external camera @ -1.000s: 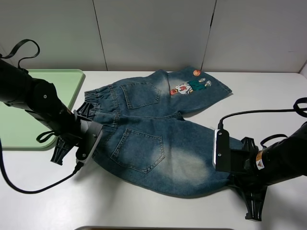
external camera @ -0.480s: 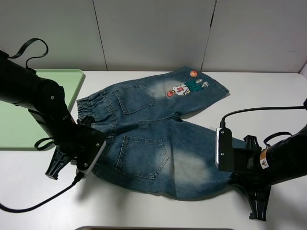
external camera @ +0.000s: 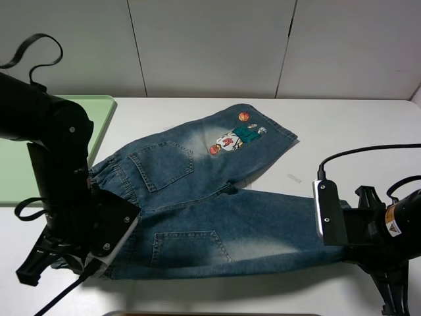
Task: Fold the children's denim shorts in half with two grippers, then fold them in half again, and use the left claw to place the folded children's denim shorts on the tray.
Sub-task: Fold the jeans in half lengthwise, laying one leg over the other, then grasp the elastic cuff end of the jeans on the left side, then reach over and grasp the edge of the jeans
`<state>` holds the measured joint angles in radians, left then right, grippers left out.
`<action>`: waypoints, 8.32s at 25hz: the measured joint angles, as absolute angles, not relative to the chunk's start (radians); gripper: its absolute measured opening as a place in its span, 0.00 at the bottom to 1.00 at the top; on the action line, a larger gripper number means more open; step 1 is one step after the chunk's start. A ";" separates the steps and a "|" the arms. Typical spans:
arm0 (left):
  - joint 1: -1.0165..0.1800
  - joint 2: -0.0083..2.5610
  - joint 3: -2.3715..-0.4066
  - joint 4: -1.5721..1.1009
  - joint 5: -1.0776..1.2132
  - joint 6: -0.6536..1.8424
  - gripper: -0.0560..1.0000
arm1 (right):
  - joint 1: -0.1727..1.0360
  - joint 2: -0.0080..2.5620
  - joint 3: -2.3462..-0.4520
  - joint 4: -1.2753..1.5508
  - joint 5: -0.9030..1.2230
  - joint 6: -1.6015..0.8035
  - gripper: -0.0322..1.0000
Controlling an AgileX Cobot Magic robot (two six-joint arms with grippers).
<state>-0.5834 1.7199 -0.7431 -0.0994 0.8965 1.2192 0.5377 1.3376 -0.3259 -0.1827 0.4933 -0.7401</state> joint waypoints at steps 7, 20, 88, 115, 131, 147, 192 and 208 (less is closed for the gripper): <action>-0.583 1.606 -0.745 -0.130 0.970 1.090 0.10 | 0.538 1.283 -0.417 -0.213 0.478 -0.740 0.01; -0.583 1.585 -0.745 -0.052 0.975 0.729 0.10 | 0.462 1.336 -0.681 -0.214 0.431 -0.681 0.01; -0.194 1.585 -0.745 0.213 0.376 0.507 0.09 | 0.441 1.907 -1.183 -0.229 0.320 -0.583 0.01; -0.067 1.585 -0.745 0.217 0.204 0.357 0.54 | 0.441 2.051 -1.371 -0.161 0.113 -0.617 0.41; -0.066 1.555 -0.744 0.213 0.074 0.302 0.63 | 0.441 2.008 -1.371 -0.062 -0.041 -0.548 0.70; -0.173 1.061 -0.744 0.213 0.154 0.128 0.97 | 0.441 1.585 -1.371 -0.034 0.199 -0.466 0.70; -0.219 0.140 -0.501 -0.124 1.073 0.190 0.97 | 0.441 1.001 -1.371 0.087 0.328 -0.403 0.70; -0.219 0.132 -0.494 -0.123 1.072 0.187 0.97 | 0.441 1.001 -1.371 0.088 0.332 -0.403 0.70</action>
